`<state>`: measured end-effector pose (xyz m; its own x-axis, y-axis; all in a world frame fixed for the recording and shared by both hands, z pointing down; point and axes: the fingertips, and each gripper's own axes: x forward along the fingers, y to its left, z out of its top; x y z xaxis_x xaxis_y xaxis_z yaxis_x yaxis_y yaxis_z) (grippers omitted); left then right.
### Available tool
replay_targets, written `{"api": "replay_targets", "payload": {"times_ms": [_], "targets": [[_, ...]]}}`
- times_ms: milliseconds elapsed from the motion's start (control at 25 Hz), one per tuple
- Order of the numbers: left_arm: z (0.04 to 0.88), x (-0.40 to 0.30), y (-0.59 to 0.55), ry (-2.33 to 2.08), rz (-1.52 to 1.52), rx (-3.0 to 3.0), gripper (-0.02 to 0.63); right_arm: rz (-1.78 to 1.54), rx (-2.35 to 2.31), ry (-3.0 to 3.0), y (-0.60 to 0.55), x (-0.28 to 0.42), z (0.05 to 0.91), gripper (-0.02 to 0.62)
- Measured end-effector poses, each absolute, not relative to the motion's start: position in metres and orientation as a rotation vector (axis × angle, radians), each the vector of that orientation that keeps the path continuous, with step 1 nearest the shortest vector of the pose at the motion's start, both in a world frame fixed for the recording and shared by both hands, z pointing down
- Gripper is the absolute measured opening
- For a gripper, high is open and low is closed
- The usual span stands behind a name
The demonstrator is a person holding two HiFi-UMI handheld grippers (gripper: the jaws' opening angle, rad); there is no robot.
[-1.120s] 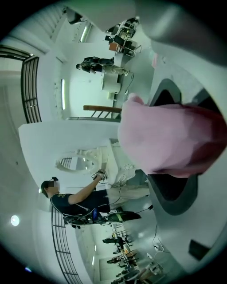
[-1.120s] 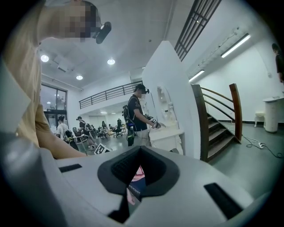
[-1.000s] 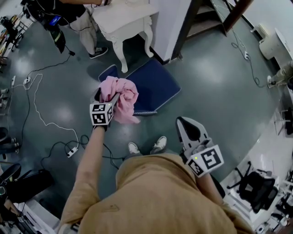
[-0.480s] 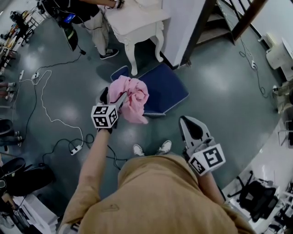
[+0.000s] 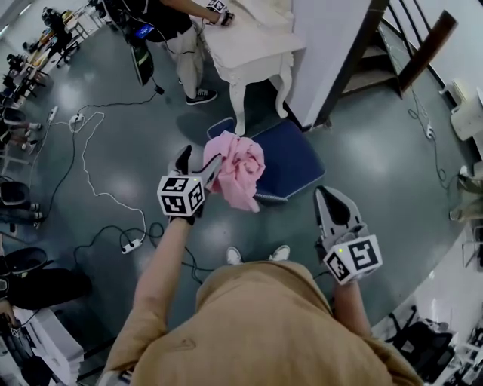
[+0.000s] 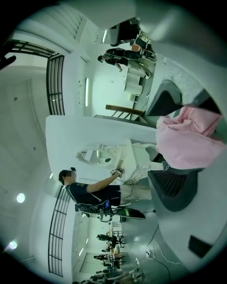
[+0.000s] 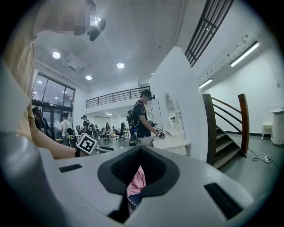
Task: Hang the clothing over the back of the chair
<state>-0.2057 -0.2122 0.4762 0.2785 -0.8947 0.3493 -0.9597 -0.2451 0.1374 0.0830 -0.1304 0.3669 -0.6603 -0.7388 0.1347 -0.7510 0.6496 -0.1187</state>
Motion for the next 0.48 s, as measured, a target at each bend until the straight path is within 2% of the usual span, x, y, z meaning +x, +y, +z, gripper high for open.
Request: {"api": "replay_targets", "payload": {"times_ms": [120,240,360,480], "targets": [[0.453,-0.211,-0.207,-1.705,0.231,2.259,0.317,0.232,1.275,-2.789,-0.135,0.083,0.362,0.000],[0.426,-0.217,-0.200,-1.751,0.197,2.295,0.222,0.213,1.297,-2.800,-0.140,0.083,0.354,0.000],[0.398,-0.223,-0.189,-1.813,0.159,2.327,0.096,0.205,1.324,-2.809,-0.143,0.085,0.346,0.000],[0.370,-0.229,-0.176,-1.845,0.090,2.363,0.017,0.200,1.344,-2.817,-0.145,0.086,0.340,0.000]]}}
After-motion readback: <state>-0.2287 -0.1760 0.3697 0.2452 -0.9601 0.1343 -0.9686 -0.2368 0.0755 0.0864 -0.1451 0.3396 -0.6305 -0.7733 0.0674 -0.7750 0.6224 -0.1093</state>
